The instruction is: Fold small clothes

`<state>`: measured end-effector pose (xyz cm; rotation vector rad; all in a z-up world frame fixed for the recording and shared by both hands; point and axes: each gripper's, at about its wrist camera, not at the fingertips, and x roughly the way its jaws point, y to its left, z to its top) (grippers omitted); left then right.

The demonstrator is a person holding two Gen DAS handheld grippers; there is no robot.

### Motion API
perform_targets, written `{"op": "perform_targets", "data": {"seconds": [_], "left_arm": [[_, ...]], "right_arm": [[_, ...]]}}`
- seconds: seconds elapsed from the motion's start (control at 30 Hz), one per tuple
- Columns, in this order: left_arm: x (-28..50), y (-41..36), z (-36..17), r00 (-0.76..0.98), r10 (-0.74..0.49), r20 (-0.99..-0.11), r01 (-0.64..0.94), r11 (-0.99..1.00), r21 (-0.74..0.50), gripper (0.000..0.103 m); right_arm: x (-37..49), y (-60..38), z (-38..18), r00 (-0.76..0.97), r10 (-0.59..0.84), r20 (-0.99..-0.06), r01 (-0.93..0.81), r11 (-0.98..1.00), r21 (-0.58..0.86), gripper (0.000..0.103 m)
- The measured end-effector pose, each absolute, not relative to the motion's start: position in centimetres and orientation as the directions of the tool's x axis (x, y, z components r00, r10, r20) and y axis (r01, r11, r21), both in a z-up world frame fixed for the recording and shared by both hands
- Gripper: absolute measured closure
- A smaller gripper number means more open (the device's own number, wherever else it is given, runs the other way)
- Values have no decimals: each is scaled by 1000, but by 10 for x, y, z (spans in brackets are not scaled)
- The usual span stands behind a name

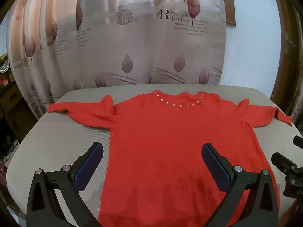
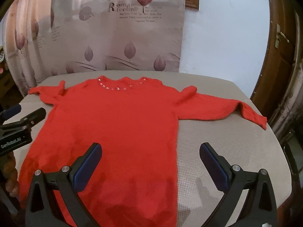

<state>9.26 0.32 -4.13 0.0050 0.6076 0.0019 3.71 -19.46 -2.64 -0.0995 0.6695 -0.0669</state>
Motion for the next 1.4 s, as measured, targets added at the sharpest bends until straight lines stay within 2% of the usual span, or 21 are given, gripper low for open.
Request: {"op": "perform_targets", "data": {"seconds": [0.33, 0.6, 0.7, 0.8, 0.97, 1.13, 1.4], "left_arm": [[112, -2, -53, 807, 17, -590, -8, 1000, 17, 0], [125, 3, -75, 809, -12, -588, 7, 1000, -11, 0], [128, 6, -84, 813, -35, -581, 30, 999, -18, 0], [135, 8, -88, 792, -76, -605, 53, 997, -56, 0], [145, 13, -99, 749, -110, -653, 52, 993, -108, 0], [151, 15, -107, 717, -116, -688, 31, 991, -134, 0], [151, 10, -108, 709, -94, -699, 36, 995, -97, 0]], "right_arm": [[66, -206, -29, 769, -136, -625, 54, 988, -148, 1], [91, -231, -38, 752, -107, -650, 66, 994, -87, 1], [102, -256, -41, 747, -16, -665, 47, 998, 29, 2], [118, -307, -47, 725, 128, -676, 62, 966, 249, 27], [135, -426, -64, 768, 220, -601, 224, 788, 574, 29], [144, -512, -85, 841, 302, -449, 269, 488, 831, 31], [177, -540, -100, 886, 275, -374, 287, 310, 906, 33]]}}
